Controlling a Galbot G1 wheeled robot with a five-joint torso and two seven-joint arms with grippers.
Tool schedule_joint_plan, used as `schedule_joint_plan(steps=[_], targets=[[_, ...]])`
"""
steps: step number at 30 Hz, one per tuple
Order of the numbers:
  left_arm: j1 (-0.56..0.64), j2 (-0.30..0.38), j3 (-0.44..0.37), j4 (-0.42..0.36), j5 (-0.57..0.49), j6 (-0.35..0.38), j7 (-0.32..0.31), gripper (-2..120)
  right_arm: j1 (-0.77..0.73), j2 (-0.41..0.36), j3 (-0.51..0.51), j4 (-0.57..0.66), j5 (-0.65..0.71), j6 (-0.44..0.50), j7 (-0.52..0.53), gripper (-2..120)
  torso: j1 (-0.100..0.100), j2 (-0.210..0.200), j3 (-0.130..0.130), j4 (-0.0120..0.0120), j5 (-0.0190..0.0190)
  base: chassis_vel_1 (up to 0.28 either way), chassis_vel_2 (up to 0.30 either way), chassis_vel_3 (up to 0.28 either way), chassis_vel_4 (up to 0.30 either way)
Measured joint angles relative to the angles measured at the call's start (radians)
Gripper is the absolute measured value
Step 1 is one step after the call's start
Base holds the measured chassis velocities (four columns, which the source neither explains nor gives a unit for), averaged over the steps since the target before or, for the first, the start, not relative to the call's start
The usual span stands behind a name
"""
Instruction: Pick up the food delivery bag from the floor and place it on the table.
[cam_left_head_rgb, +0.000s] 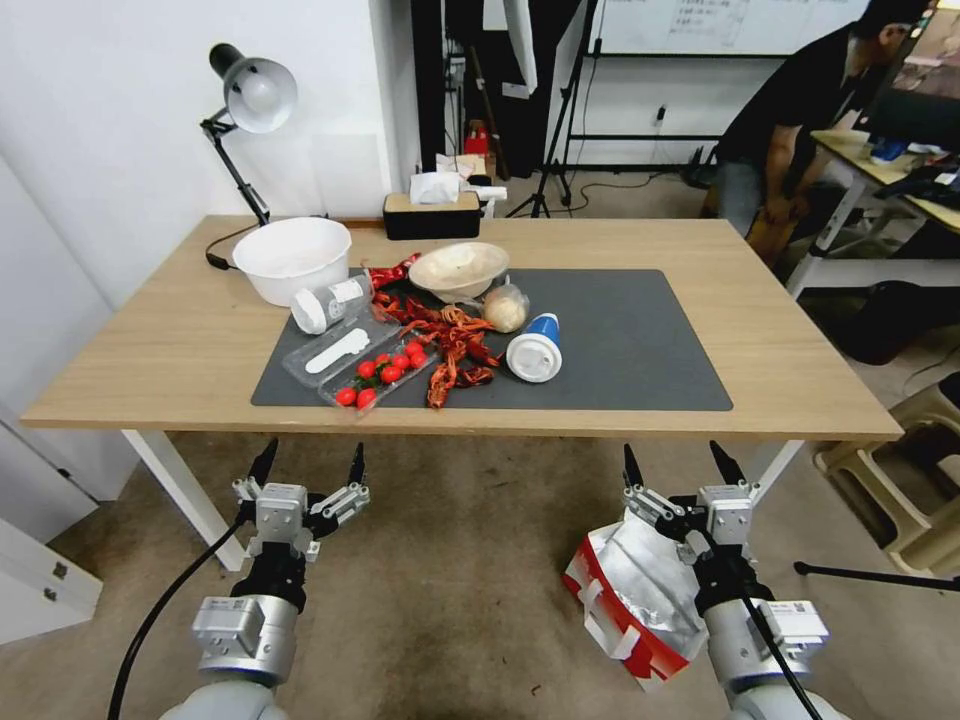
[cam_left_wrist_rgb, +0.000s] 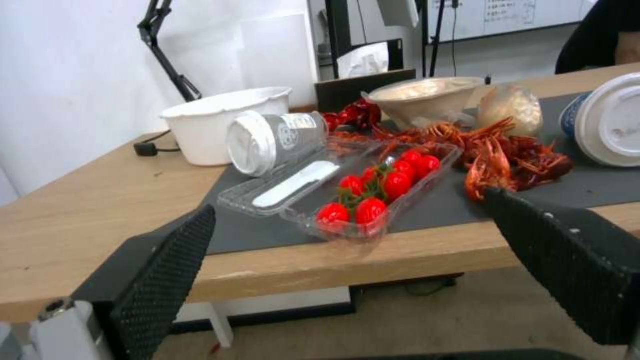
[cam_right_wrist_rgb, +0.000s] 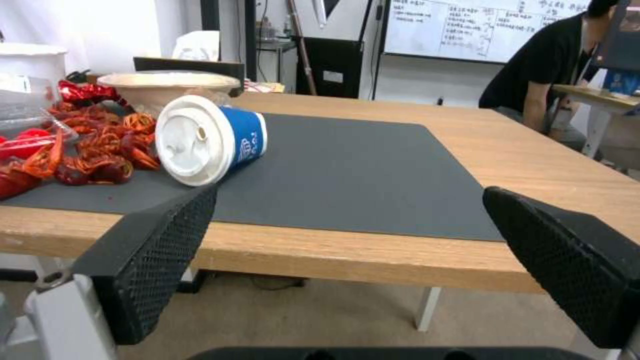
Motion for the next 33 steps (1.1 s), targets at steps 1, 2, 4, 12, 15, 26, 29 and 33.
schedule_joint_plan(steps=[1,2,4,12,15,26,29,33], targets=[[0.0,0.0,0.0,0.0,0.0,0.0,0.0,100,0.0,0.0,0.0,0.0,0.0,0.0,0.0,100,0.0,0.0,0.0,0.0,0.0,0.0,0.0,0.0,0.0],[0.0,0.0,0.0,0.0,0.0,0.0,0.0,100,0.0,0.0,0.0,0.0,0.0,0.0,0.0,100,0.0,0.0,0.0,0.0,0.0,0.0,0.0,0.0,0.0],[0.0,0.0,0.0,0.0,0.0,0.0,0.0,100,0.0,0.0,0.0,0.0,0.0,0.0,0.0,100,0.0,0.0,0.0,0.0,0.0,0.0,0.0,0.0,0.0],[0.0,0.0,0.0,0.0,0.0,0.0,0.0,100,0.0,0.0,0.0,0.0,0.0,0.0,0.0,100,0.0,0.0,0.0,0.0,0.0,0.0,0.0,0.0,0.0],[0.0,0.0,0.0,0.0,0.0,0.0,0.0,100,0.0,0.0,0.0,0.0,0.0,0.0,0.0,100,0.0,0.0,0.0,0.0,0.0,0.0,0.0,0.0,0.0],[0.0,0.0,0.0,0.0,0.0,0.0,0.0,100,-0.002,0.0,0.002,0.0,0.003,-0.003,-0.002,100,0.0,0.0,0.0,0.0001,0.0,0.0,0.0,0.0,0.0],[0.001,0.006,0.006,-0.004,-0.023,0.021,-0.016,100,-0.046,0.0,0.03,0.023,0.043,-0.059,-0.038,100,0.0,0.0,0.0,0.0004,0.0001,0.0,0.0,0.0,0.0],[0.006,0.035,0.043,-0.033,-0.132,0.124,-0.09,100,-0.144,0.002,0.095,0.077,0.134,-0.186,-0.12,100,0.0,0.0,0.0,-0.0006,-0.0004,0.0,0.0,0.0,0.0]])
